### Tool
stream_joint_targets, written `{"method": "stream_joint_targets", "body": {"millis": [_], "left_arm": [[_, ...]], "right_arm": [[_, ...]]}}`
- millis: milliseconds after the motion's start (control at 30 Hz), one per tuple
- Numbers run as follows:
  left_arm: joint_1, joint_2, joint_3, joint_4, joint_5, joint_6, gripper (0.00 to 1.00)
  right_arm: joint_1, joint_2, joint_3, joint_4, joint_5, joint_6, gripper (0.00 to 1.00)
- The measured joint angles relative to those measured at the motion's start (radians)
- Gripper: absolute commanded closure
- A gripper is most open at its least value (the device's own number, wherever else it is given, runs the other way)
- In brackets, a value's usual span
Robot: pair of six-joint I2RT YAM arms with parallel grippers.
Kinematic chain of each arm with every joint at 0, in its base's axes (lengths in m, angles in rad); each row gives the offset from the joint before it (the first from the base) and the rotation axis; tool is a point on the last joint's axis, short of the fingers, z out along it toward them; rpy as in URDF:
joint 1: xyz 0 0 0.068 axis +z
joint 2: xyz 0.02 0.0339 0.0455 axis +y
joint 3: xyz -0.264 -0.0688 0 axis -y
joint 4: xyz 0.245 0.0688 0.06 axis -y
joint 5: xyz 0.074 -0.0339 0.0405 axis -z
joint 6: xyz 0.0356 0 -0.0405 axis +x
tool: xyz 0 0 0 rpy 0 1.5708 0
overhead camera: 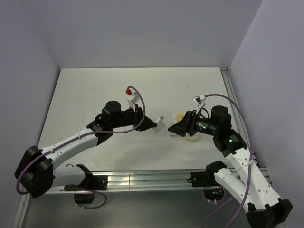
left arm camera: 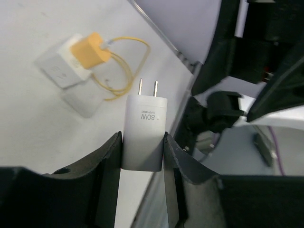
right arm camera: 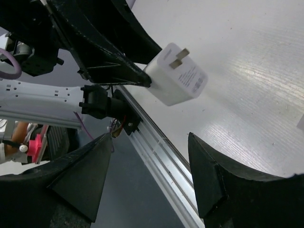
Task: Insert the plug
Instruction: Pick up the plug from the center of the board.
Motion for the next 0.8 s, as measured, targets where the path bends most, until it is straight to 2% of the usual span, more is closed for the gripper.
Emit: {"method": "stream_joint_targets", "body": {"millis": [100,267,400,633,800], "left_arm": [[-0.039,-0.018,-0.002,-0.035,-0.156,0.053,1.0],[-0.213,-0.127,-0.067,-0.004,-0.568,0.212,1.0],[-0.391,-0.128,-0.122,0.182,-0.837,0.453,1.0],[-0.503,0.075,-0.128,0.379,-1.087,0.819,1.0],[-0.568,0.117,-0.128,0.464,-1.195,0.995,1.0]], "right_arm": [[0.0,0.0,-0.012,0.006,0.005,0.031,0.27],[0.002,0.003,-0.086,0.043,0.05,0.24,0.28],[0.005,0.011,-0.098,0.045,0.094,0.407,0.25],[0.006,0.116,0.089,-0.019,0.18,0.475,0.25],[0.006,0.198,0.161,-0.064,0.202,0.437,0.26]]}}
